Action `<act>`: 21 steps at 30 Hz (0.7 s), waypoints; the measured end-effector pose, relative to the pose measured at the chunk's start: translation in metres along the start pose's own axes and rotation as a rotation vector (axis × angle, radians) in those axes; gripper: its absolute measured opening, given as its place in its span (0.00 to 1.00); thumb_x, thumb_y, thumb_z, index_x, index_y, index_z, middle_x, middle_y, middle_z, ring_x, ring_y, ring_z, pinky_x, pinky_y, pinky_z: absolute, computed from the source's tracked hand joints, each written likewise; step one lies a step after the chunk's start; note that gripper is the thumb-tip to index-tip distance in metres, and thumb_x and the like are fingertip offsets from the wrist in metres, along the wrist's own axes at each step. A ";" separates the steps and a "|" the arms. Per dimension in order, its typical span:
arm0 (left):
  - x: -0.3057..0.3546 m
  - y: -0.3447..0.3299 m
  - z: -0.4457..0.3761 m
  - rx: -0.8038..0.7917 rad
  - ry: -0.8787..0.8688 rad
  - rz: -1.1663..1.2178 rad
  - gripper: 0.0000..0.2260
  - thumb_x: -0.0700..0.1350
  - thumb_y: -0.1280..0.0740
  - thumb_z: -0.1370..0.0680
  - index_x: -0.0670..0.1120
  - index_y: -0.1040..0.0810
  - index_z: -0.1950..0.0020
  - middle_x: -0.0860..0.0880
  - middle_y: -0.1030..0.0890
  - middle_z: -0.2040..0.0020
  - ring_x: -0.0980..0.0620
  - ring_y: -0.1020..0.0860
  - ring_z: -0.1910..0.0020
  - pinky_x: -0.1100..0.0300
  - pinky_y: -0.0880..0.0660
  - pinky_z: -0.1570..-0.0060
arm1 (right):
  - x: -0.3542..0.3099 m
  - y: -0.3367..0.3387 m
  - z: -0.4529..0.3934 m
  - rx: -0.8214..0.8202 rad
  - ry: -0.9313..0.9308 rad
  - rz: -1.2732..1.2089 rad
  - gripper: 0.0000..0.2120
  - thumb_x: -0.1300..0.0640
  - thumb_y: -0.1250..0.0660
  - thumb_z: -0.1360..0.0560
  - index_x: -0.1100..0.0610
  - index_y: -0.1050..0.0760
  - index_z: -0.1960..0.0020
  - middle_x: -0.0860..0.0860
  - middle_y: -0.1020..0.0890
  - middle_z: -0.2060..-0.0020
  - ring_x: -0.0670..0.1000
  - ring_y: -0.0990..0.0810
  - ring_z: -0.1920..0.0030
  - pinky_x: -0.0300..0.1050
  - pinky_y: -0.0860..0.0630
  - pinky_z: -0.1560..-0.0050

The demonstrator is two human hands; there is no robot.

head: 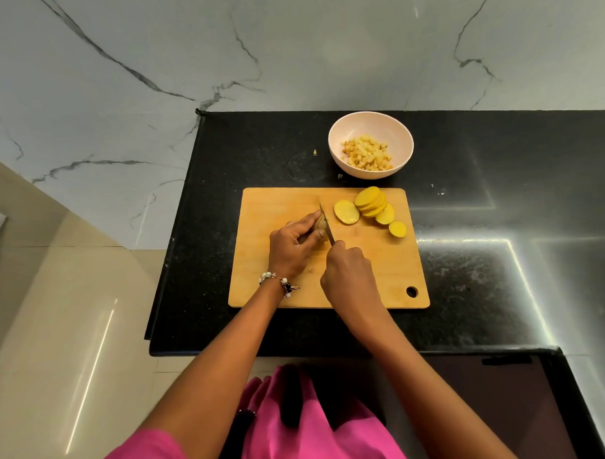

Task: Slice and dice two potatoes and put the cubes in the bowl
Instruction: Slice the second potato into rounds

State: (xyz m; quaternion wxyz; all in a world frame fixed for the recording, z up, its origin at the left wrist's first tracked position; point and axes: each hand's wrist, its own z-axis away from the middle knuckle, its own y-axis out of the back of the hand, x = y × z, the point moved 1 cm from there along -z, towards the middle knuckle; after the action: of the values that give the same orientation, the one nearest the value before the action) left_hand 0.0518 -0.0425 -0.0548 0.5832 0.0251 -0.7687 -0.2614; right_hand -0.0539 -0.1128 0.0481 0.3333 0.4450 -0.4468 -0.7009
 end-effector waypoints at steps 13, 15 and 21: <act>0.000 0.000 0.003 0.032 0.045 0.023 0.17 0.42 0.28 0.27 0.44 0.22 0.39 0.47 0.19 0.42 0.59 0.24 0.44 0.70 0.28 0.44 | 0.004 -0.035 0.002 0.026 0.029 0.091 0.14 0.66 0.53 0.20 0.65 0.34 0.39 0.60 0.25 0.46 0.59 0.22 0.48 0.47 0.27 0.55; 0.002 0.001 0.003 0.032 0.048 0.016 0.17 0.43 0.28 0.27 0.44 0.22 0.39 0.47 0.19 0.42 0.59 0.24 0.45 0.70 0.28 0.45 | 0.006 -0.039 -0.003 0.041 0.012 0.076 0.14 0.66 0.53 0.20 0.65 0.35 0.38 0.60 0.24 0.46 0.60 0.22 0.48 0.48 0.27 0.54; 0.003 0.001 0.004 0.042 0.055 -0.022 0.18 0.45 0.28 0.27 0.47 0.23 0.37 0.49 0.18 0.46 0.58 0.23 0.50 0.69 0.27 0.49 | 0.026 -0.053 0.004 0.030 0.021 0.103 0.18 0.66 0.53 0.20 0.65 0.41 0.31 0.60 0.25 0.46 0.61 0.21 0.49 0.50 0.27 0.55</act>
State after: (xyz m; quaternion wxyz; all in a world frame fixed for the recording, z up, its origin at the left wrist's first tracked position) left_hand 0.0471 -0.0415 -0.0524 0.6006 0.0530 -0.7573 -0.2507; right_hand -0.0709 -0.1139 -0.0081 0.3668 0.4339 -0.4758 -0.6714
